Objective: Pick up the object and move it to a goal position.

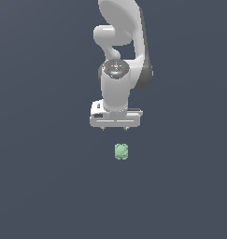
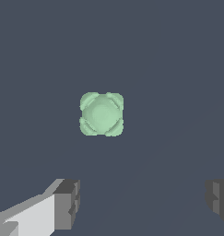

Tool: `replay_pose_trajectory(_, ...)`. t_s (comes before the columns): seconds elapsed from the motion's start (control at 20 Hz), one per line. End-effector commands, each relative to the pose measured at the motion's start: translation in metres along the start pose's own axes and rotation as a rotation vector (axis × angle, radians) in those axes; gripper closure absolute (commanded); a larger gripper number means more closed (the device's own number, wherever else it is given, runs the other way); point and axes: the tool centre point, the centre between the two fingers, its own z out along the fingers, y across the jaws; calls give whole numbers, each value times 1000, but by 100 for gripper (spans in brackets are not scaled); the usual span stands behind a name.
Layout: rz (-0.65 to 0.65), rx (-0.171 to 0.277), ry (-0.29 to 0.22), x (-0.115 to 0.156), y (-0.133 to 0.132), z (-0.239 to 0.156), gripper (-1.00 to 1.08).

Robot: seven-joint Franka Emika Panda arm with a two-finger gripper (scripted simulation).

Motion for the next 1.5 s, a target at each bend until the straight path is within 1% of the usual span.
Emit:
replay_pose_trajectory(0.0,0,0,0,0,0,0,-92)
replay_pose_trajectory(0.45,-40,-19,-7,-4,7,4,-92)
replay_pose_trajectory(0.8,-39,-19,-7,-1,6,7,-92)
replay_pose_trajectory(1.05,-29,-16,-5,9,-1,16,-92)
replay_pose_trajectory(1.45,2,-7,0,36,-21,47,-92)
